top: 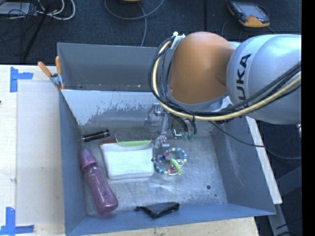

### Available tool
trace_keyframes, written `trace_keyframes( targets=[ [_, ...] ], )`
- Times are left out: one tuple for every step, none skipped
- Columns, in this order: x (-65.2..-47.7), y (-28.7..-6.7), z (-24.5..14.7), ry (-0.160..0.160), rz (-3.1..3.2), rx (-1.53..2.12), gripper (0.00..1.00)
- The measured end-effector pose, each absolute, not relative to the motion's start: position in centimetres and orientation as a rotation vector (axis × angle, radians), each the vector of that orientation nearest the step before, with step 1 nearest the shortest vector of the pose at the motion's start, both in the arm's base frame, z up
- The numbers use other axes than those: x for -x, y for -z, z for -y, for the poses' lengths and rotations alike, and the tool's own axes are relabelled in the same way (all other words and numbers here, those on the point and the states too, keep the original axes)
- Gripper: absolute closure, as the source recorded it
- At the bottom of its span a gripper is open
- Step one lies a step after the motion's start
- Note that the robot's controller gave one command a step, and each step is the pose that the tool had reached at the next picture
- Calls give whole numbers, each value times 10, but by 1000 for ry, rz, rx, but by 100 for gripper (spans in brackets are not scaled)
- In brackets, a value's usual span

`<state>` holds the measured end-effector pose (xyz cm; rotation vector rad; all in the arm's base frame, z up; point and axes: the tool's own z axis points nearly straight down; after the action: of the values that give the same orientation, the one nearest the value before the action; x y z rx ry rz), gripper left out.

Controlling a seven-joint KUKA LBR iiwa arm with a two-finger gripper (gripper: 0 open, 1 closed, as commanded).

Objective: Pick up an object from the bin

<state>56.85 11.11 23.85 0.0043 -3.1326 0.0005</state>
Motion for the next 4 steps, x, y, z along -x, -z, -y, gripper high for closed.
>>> trace_keyframes(
  targets=[
    [-570, -243, -110, 1, 3141, 0, 0],
    [-534, -164, -122, 2, 3142, -38, 0],
    [-517, -146, -131, -1, 3134, -38, 0],
    [-469, -131, -84, -2, 3135, -94, 0]
  ],
)
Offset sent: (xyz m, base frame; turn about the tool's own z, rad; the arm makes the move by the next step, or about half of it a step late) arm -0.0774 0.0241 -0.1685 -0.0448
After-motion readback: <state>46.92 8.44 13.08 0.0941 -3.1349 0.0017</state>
